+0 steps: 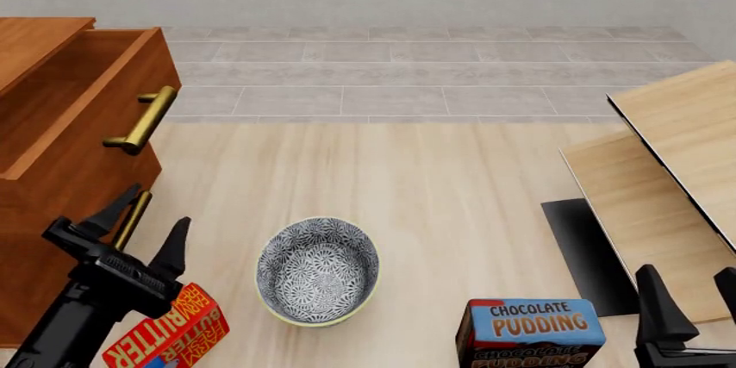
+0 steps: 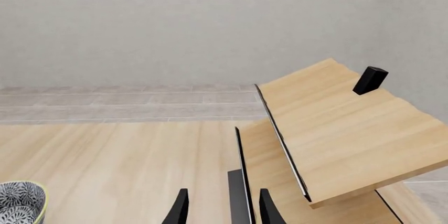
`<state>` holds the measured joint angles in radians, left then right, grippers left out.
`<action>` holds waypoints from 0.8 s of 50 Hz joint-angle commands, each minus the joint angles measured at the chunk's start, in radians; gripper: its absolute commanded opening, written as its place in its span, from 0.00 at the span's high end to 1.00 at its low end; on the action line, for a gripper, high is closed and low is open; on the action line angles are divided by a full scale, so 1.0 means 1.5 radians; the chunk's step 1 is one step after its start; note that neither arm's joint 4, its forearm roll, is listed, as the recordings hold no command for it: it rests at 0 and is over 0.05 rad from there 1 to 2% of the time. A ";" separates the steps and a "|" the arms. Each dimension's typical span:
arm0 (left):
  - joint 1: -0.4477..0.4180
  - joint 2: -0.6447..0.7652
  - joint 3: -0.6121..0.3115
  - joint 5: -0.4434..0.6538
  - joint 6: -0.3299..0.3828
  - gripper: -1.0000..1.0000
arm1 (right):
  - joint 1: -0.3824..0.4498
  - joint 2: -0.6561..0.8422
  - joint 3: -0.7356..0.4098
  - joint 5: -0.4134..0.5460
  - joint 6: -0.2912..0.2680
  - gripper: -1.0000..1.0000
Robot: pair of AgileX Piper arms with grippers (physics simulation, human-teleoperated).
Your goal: Close the top drawer of the cabinet.
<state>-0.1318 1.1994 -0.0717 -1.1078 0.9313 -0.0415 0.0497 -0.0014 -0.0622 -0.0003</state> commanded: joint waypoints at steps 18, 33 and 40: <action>0.056 0.126 -0.026 -0.032 0.088 0.00 | 0.005 -0.015 0.001 0.016 -0.004 0.00; 0.096 0.084 -0.047 0.013 0.084 0.00 | 0.004 -0.021 0.000 0.020 -0.008 0.00; 0.112 0.058 -0.041 0.031 0.084 0.00 | 0.006 -0.026 0.001 0.026 -0.007 0.00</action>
<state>-0.0304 1.3300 -0.1304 -1.0823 1.0538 -0.0342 0.0189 -0.0006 -0.0307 -0.0099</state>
